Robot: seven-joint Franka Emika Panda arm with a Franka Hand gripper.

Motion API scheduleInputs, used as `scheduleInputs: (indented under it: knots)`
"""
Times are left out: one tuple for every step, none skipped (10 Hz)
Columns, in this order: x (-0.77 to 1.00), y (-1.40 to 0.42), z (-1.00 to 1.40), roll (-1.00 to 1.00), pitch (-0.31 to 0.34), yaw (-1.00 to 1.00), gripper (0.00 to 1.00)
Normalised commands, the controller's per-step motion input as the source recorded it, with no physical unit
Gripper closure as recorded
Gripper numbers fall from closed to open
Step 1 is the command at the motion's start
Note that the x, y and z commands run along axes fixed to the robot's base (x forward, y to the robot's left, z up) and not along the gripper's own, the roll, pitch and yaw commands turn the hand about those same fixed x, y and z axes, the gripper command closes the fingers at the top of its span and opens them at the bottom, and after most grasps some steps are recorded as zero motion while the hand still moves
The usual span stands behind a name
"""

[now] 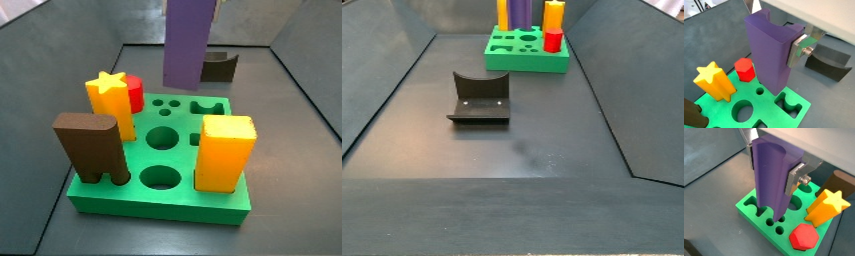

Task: Pick up the arch object. Move up. Place the arch object on the fixture. Regrasp the arch object. Rotate the arch object. Move to above the board. Insert the arch object.
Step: Insert the arch object.

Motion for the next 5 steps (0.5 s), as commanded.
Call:
scheduleInputs:
  knots:
    - [0.00, 0.06, -0.28, 0.00, -0.033, 0.00, 1.00]
    - [0.00, 0.01, -0.26, 0.01, -0.014, 0.00, 1.00]
    - [0.00, 0.00, -0.28, 0.00, -0.011, 0.00, 1.00]
    - [0.20, -0.01, -0.27, 0.04, 0.000, 0.00, 1.00]
    - [0.39, 0.00, -0.29, 0.16, 0.000, 0.06, 1.00]
